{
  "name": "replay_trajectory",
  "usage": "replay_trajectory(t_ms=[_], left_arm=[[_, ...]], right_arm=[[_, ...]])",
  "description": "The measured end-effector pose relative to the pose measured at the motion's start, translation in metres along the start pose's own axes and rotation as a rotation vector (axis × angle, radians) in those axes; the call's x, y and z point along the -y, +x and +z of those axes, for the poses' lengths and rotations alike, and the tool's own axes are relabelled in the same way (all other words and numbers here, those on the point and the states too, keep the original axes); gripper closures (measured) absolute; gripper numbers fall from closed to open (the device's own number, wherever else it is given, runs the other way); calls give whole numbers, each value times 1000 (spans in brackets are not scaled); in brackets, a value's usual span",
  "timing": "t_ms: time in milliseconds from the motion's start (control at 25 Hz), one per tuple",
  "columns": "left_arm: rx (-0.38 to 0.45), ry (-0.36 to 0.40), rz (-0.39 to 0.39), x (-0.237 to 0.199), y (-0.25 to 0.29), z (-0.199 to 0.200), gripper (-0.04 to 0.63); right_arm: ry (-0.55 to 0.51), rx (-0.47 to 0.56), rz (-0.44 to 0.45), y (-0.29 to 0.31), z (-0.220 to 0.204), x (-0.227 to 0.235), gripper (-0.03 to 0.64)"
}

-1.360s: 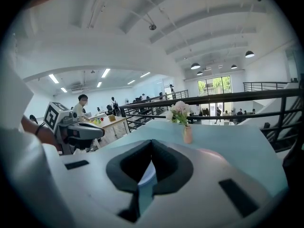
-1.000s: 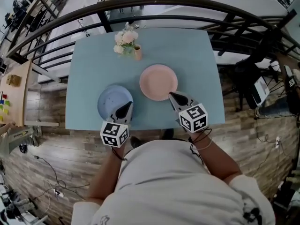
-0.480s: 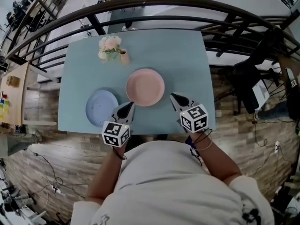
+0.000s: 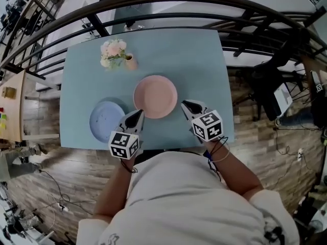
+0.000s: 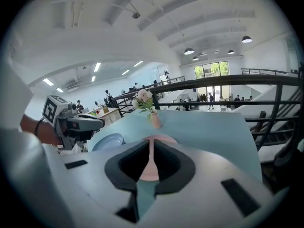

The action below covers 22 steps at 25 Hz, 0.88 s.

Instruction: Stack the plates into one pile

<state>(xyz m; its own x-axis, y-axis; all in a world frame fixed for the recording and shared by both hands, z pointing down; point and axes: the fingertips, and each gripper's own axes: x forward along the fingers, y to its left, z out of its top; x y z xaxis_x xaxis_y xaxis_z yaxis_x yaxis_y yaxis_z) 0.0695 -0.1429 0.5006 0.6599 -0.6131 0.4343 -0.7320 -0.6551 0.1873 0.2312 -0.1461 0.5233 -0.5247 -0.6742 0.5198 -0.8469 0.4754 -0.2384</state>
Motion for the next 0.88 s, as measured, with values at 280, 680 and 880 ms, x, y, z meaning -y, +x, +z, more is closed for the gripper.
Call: replay_trajectory(t_ms=[280, 680, 880], left_arm=[[-24, -28, -35, -29, 20, -2, 591], [-101, -56, -67, -72, 50, -20, 591], [-137, -83, -86, -84, 63, -31, 591]], right_arm=[[69, -119, -29, 36, -14, 17, 529], [196, -254, -83, 83, -50, 41, 480], [240, -323, -106, 103, -70, 55, 472]])
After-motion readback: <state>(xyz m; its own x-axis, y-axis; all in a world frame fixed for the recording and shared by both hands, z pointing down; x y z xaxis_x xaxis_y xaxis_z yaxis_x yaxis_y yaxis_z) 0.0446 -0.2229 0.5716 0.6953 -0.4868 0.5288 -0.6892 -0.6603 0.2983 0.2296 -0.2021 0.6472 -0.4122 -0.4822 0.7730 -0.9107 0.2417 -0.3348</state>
